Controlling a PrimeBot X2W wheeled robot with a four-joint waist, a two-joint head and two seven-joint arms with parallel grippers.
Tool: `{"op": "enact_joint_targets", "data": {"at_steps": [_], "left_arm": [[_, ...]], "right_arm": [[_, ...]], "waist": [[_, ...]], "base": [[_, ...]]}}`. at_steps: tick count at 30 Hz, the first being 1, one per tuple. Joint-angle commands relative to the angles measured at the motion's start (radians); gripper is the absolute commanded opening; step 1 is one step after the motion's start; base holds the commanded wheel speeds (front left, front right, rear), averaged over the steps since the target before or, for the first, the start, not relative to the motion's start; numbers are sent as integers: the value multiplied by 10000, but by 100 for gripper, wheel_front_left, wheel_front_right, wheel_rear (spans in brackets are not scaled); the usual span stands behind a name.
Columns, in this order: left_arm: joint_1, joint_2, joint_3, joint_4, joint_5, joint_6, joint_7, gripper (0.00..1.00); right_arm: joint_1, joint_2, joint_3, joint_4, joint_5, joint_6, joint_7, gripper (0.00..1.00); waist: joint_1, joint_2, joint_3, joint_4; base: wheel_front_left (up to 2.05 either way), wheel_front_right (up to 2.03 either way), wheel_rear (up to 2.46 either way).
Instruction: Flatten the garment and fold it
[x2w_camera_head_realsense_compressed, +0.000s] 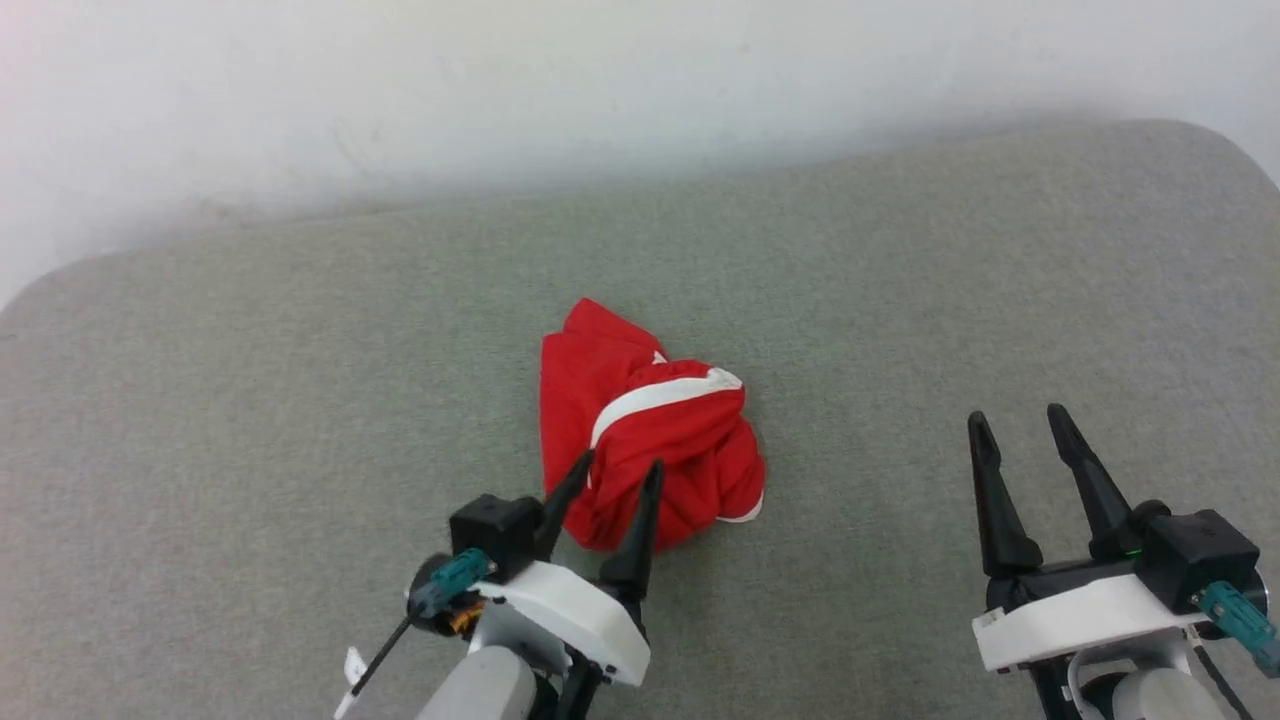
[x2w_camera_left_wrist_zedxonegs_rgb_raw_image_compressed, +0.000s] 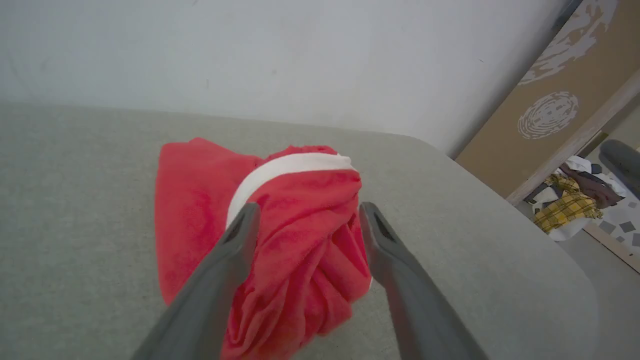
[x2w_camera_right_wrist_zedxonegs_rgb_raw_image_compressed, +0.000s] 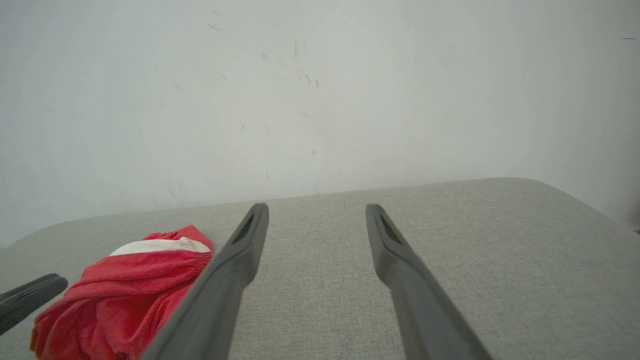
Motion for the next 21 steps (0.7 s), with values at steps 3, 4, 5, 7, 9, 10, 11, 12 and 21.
{"op": "enact_joint_targets", "data": {"at_steps": [3, 4, 5, 7, 9, 10, 11, 12, 21], "left_arm": [[449, 81, 631, -1459, 597, 315, -77, 100], [586, 100, 858, -1861, 740, 374, -78, 100], [731, 111, 1110, -2212, 854, 445, -79, 100], [966, 161, 1651, -2802, 1103, 621, -80, 100], [1223, 244, 2153, -3145, 1296, 777, -81, 100], [1341, 293, 2430, -3288, 1356, 849, -81, 100], [1491, 362, 2695, -3368, 1401, 919, -81, 100], [1639, 462, 2938, -3412, 1445, 972, -82, 100], [2812, 1252, 3995, -3267, 1408, 1088, -53, 100]], "right_arm": [[176, 15, -20, -53, -76, -7, 55, 100], [203, 15, -33, -63, -83, -7, 70, 100], [235, 15, -41, -78, -107, -7, 88, 100], [309, 15, -57, -109, -123, -7, 136, 100], [383, 15, -37, -136, -130, -7, 197, 100], [416, 15, 14, -133, -131, -7, 259, 100], [449, 15, 37, -137, -129, -7, 303, 100], [479, 15, 48, -144, -142, -7, 334, 100], [730, 15, 98, -79, -71, -7, 803, 100]], "waist": [[0, 0, -176, 299], [0, 0, -212, 363], [0, 0, -247, 432], [0, 0, -321, 589], [0, 0, -407, 708], [0, 0, -468, 748], [0, 0, -527, 773], [0, 0, -582, 799], [0, 0, -929, 934]], "base": [[0, 0, 0], [0, 0, 0], [0, 0, 0], [0, 0, 0], [0, 0, 0], [0, 0, 0], [0, 0, 0], [0, 0, 0], [0, 0, 0]]}}
